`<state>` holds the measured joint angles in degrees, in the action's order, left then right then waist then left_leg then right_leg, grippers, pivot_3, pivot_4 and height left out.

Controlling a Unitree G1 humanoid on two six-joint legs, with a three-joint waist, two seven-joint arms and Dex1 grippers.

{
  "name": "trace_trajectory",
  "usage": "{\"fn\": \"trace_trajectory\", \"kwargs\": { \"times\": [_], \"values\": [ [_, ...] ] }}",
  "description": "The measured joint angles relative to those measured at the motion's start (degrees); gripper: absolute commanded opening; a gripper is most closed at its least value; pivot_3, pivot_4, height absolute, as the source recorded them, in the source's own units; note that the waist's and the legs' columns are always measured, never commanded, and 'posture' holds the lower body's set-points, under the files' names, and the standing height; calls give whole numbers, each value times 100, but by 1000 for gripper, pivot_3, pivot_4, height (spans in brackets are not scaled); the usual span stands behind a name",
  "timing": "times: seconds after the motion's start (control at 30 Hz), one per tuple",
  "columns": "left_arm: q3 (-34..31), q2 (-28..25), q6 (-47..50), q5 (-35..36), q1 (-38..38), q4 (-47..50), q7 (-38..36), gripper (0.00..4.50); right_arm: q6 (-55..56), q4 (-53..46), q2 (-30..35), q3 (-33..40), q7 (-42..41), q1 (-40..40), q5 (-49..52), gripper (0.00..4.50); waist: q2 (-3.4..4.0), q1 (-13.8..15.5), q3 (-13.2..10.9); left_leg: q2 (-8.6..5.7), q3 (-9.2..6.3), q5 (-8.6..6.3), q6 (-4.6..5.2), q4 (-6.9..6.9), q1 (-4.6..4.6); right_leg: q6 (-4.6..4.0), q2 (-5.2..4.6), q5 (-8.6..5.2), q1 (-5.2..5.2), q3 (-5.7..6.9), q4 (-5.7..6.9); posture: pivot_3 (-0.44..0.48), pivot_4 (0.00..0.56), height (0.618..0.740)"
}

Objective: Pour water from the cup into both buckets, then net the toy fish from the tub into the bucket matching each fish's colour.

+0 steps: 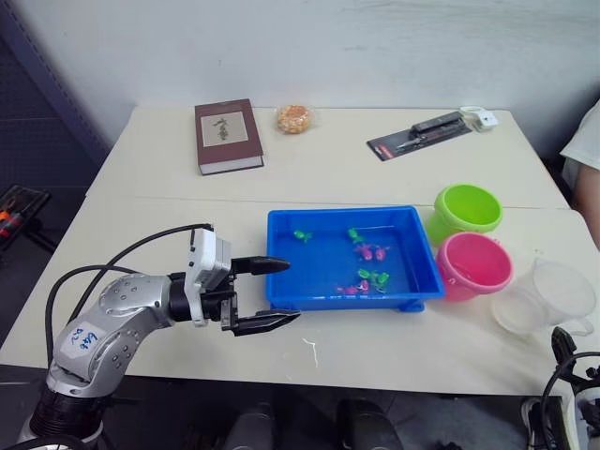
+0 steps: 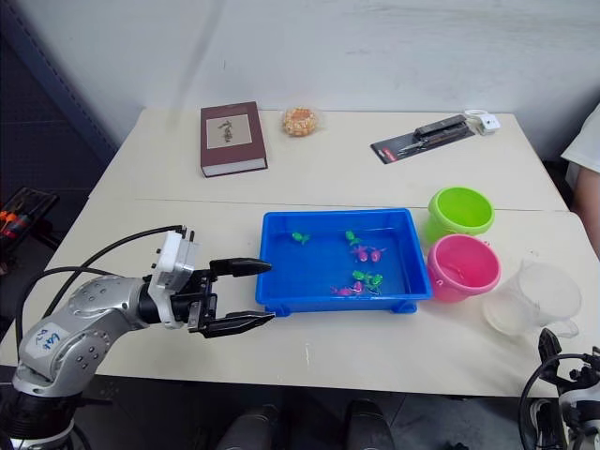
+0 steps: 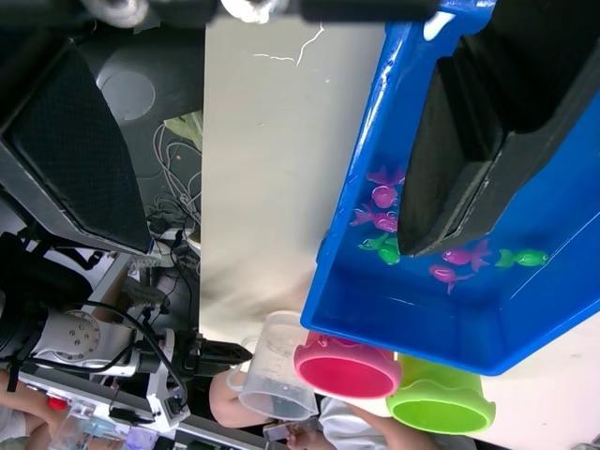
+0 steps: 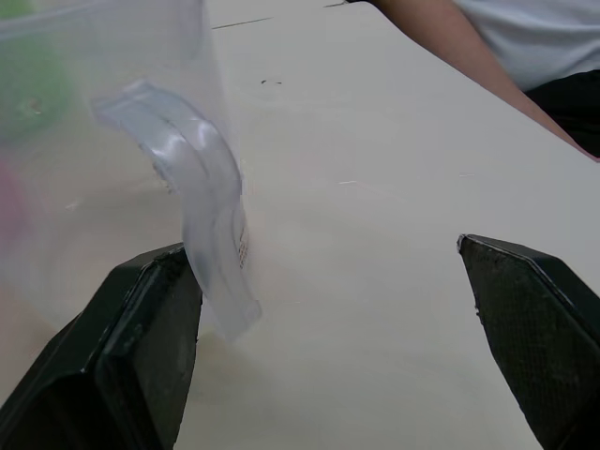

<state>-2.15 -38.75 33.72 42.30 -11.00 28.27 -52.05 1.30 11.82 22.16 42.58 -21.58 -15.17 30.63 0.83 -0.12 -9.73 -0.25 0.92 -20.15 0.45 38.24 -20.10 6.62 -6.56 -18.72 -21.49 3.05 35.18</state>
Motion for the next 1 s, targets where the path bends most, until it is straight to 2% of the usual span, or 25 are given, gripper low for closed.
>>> {"fn": "trace_trajectory", "kwargs": {
  "times": [0.37,0.47,0.7,1.0],
  "values": [
    [-2,89,28,-10,-129,7,324,4462,-58,80,-85,70,705,629,48,4500,0,-5,0,1,0,3,-3,1,0,0,2,0,-1,0,20,0,150,738],
    [2,175,95,3,-93,95,463,4500,-31,80,-249,12,726,762,51,3644,0,-13,0,2,0,3,-3,0,0,0,2,0,-2,0,26,0,150,738],
    [9,190,130,2,-51,247,583,4500,-30,79,-363,-4,734,992,227,68,0,5,0,0,-1,4,-2,1,-1,0,3,0,-2,1,27,0,150,738],
    [-7,175,-98,-207,-211,-72,442,4500,-189,-188,-424,94,1227,1041,475,20,6,-7,0,0,0,5,-2,0,-3,0,6,0,-7,0,29,0,150,738]
  ]
}}
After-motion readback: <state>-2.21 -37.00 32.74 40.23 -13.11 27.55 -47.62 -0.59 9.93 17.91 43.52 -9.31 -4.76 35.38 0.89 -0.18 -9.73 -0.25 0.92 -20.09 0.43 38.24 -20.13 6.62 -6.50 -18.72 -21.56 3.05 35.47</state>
